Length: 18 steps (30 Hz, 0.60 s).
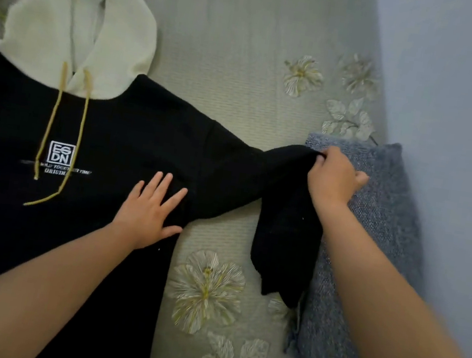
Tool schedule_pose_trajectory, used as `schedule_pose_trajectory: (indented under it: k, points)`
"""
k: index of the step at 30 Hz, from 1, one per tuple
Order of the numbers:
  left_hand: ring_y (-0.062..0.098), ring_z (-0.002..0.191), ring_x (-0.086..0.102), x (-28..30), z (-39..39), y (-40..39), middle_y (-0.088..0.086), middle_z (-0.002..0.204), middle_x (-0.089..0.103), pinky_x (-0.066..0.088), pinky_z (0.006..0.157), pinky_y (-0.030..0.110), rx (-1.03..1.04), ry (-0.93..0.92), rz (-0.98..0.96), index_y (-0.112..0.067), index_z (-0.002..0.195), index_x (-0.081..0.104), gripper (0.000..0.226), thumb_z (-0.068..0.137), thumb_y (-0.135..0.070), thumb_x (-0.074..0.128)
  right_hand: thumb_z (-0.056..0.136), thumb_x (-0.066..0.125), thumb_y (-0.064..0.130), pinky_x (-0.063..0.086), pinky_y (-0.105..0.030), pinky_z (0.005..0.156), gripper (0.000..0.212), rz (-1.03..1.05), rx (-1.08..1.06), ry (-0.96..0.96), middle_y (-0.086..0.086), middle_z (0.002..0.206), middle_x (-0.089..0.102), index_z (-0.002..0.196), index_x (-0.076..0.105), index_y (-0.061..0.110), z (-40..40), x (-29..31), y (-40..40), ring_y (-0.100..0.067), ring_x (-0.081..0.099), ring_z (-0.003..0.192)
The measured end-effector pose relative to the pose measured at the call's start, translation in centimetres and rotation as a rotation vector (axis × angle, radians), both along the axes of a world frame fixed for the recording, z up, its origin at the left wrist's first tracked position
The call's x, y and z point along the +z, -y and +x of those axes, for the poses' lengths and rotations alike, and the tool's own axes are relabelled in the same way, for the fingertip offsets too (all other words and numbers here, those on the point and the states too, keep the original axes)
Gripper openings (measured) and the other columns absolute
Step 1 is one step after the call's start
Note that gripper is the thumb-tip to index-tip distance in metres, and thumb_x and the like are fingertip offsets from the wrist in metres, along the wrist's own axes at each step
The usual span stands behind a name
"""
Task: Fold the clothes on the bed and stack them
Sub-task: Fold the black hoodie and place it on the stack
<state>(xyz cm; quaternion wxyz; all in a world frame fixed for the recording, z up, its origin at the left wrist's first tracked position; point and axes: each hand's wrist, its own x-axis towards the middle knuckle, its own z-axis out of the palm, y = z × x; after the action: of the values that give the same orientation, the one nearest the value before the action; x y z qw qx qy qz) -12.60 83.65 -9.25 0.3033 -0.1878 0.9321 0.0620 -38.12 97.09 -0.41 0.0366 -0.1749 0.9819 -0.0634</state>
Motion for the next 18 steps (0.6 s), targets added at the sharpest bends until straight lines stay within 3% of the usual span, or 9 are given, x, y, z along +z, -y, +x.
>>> schedule_pose_trajectory:
  k: [3, 5, 7, 9, 12, 14, 18]
  points:
    - [0.029, 0.14, -0.017, -1.3, 0.3, -0.3, 0.014, 0.152, -0.02, 0.0, 0.114, 0.043, 0.001, 0.099, 0.036, -0.023, 0.144, -0.016, 0.076, 0.089, -0.064, 0.018, 0.093, 0.045, 0.022, 0.026, -0.04, 0.095, 0.029, 0.096, -0.005, 0.144, -0.013, 0.118, 0.057, 0.119, 0.049, 0.01, 1.4, -1.9, -0.6, -0.031, 0.052, 0.109]
    - [0.029, 0.139, -0.021, -2.1, 0.7, -0.4, 0.014, 0.15, -0.024, -0.004, 0.114, 0.043, 0.009, 0.092, 0.054, -0.023, 0.143, -0.018, 0.076, 0.089, -0.064, 0.016, 0.091, 0.05, 0.029, 0.026, -0.044, 0.098, 0.045, 0.131, -0.035, 0.179, -0.014, 0.125, 0.053, 0.13, 0.039, 0.01, 2.6, -3.1, -2.2, -0.032, 0.049, 0.114]
    - [0.028, 0.138, -0.022, -2.8, 1.0, -0.3, 0.014, 0.15, -0.025, -0.007, 0.113, 0.043, 0.021, 0.059, 0.069, -0.023, 0.143, -0.018, 0.076, 0.089, -0.064, 0.016, 0.09, 0.052, 0.032, 0.027, -0.046, 0.098, 0.058, 0.12, -0.047, 0.183, -0.015, 0.126, 0.053, 0.139, 0.029, 0.011, 4.4, -4.0, -4.0, -0.031, 0.05, 0.114]
    - [0.027, 0.138, -0.023, -3.0, 1.2, -0.1, 0.012, 0.15, -0.025, -0.009, 0.113, 0.042, 0.033, 0.018, 0.103, -0.024, 0.144, -0.016, 0.075, 0.089, -0.063, 0.017, 0.092, 0.05, 0.027, 0.029, -0.043, 0.096, 0.058, 0.088, -0.046, 0.206, -0.016, 0.122, 0.057, 0.143, 0.025, 0.015, 6.0, -4.4, -5.3, -0.032, 0.053, 0.108]
    - [0.023, 0.141, -0.017, -2.6, 1.9, 0.6, 0.009, 0.154, -0.015, -0.007, 0.113, 0.038, 0.087, -0.116, 0.208, -0.021, 0.146, -0.006, 0.072, 0.092, -0.056, 0.026, 0.095, 0.045, 0.017, 0.037, -0.036, 0.094, 0.049, -0.053, -0.083, 0.268, -0.022, 0.123, 0.056, 0.141, 0.032, 0.014, 7.0, -3.7, -4.7, -0.037, 0.052, 0.11]
    - [0.019, 0.142, -0.009, -2.0, 3.0, 1.5, 0.006, 0.155, -0.005, -0.001, 0.114, 0.035, 0.166, -0.24, 0.238, -0.019, 0.147, 0.003, 0.068, 0.093, -0.049, 0.034, 0.094, 0.045, 0.012, 0.032, -0.026, 0.095, 0.043, -0.187, -0.07, 0.31, -0.02, 0.127, 0.054, 0.137, 0.04, 0.009, 7.4, -2.5, -3.0, -0.034, 0.05, 0.116]
    - [0.017, 0.142, -0.003, -0.4, 7.1, 4.6, 0.003, 0.155, 0.005, 0.005, 0.114, 0.035, 0.331, -0.296, 0.152, -0.019, 0.146, 0.012, 0.063, 0.094, -0.041, 0.039, 0.091, 0.048, 0.005, 0.031, -0.017, 0.088, 0.038, -0.369, 0.045, 0.318, -0.017, 0.12, 0.06, 0.129, 0.052, 0.008, 10.3, 1.0, 2.6, -0.027, 0.054, 0.112]
